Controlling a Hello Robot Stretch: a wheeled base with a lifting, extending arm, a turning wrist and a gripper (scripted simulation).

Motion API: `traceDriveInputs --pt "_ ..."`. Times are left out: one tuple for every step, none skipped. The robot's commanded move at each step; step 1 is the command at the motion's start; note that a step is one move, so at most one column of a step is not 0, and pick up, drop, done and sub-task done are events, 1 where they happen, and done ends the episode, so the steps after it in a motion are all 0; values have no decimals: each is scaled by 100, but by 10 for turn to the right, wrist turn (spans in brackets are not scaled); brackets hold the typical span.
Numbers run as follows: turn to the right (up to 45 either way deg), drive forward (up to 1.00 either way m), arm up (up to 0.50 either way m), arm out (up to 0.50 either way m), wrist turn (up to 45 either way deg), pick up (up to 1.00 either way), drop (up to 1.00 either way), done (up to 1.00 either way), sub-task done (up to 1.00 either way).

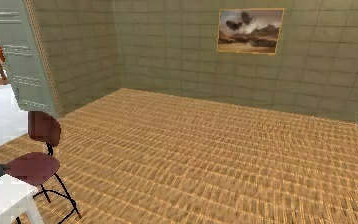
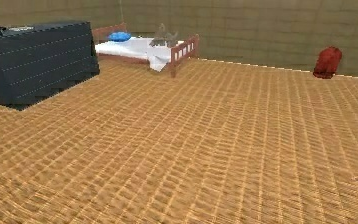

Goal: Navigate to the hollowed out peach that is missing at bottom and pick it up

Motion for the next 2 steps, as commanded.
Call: traceDriveInputs --pt "-60 0 0 0 0 0 0 0 0" --pt "0 100 0 0 0 0 0 0 0"
